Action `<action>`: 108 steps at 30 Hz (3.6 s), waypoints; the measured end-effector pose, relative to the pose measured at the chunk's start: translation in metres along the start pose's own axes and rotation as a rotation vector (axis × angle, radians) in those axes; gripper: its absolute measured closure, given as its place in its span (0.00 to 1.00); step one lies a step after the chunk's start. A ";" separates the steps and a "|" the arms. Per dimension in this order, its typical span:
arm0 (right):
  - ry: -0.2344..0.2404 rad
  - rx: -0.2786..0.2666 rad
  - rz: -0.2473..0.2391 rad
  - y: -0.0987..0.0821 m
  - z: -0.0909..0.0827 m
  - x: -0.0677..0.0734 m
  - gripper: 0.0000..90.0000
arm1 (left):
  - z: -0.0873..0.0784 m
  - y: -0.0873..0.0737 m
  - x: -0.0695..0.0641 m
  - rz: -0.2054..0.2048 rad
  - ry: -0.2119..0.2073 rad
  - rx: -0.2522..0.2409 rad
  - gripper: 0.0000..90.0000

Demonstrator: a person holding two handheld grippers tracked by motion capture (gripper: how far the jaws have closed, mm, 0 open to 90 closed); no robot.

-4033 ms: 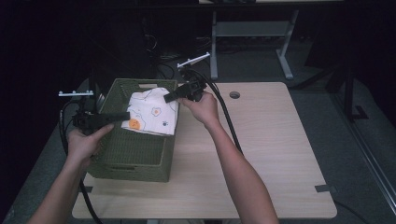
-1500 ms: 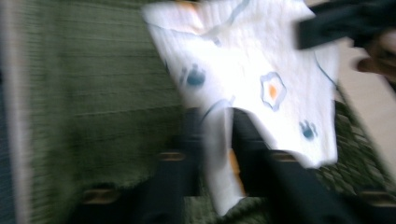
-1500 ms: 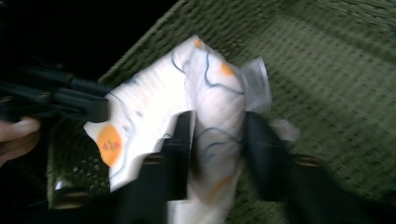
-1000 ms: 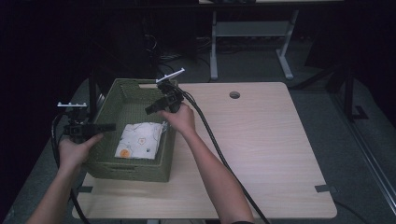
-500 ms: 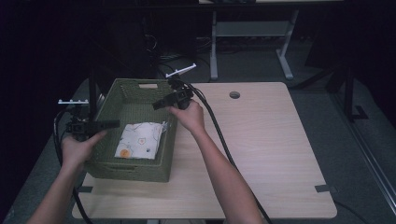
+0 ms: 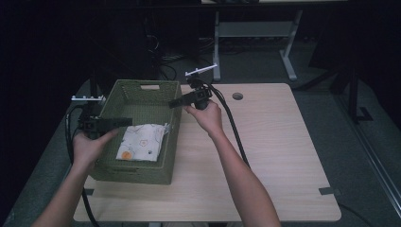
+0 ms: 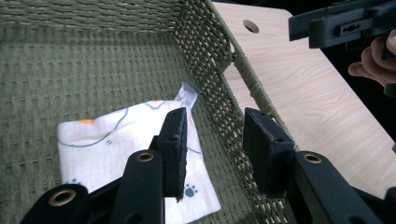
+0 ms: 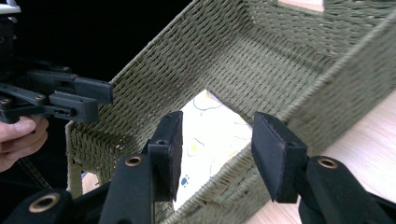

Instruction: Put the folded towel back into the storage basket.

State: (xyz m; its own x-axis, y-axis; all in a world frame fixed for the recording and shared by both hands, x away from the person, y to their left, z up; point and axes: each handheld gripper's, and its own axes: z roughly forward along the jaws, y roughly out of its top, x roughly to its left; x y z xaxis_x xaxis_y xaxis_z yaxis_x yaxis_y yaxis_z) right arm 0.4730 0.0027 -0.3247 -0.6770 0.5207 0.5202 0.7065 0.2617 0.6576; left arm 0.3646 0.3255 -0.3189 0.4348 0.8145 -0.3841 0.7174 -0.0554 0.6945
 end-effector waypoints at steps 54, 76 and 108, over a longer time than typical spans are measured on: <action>-0.038 -0.107 0.123 -0.080 -0.131 -0.092 0.50 | 0.077 0.008 -0.111 0.064 -0.091 0.043 0.59; -0.088 -0.132 0.175 -0.115 -0.171 -0.115 0.46 | 0.109 0.010 -0.145 0.109 -0.153 0.069 0.52; -0.122 -0.150 0.231 -0.173 -0.215 -0.135 0.41 | 0.166 -0.010 -0.192 0.129 -0.232 0.100 0.41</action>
State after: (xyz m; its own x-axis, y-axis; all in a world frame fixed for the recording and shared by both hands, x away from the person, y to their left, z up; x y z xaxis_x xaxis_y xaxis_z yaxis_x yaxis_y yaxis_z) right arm 0.3981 -0.2880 -0.3912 -0.4660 0.6487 0.6017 0.7943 0.0070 0.6075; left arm 0.3643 0.0738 -0.3529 0.6306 0.6437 -0.4337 0.6932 -0.2158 0.6877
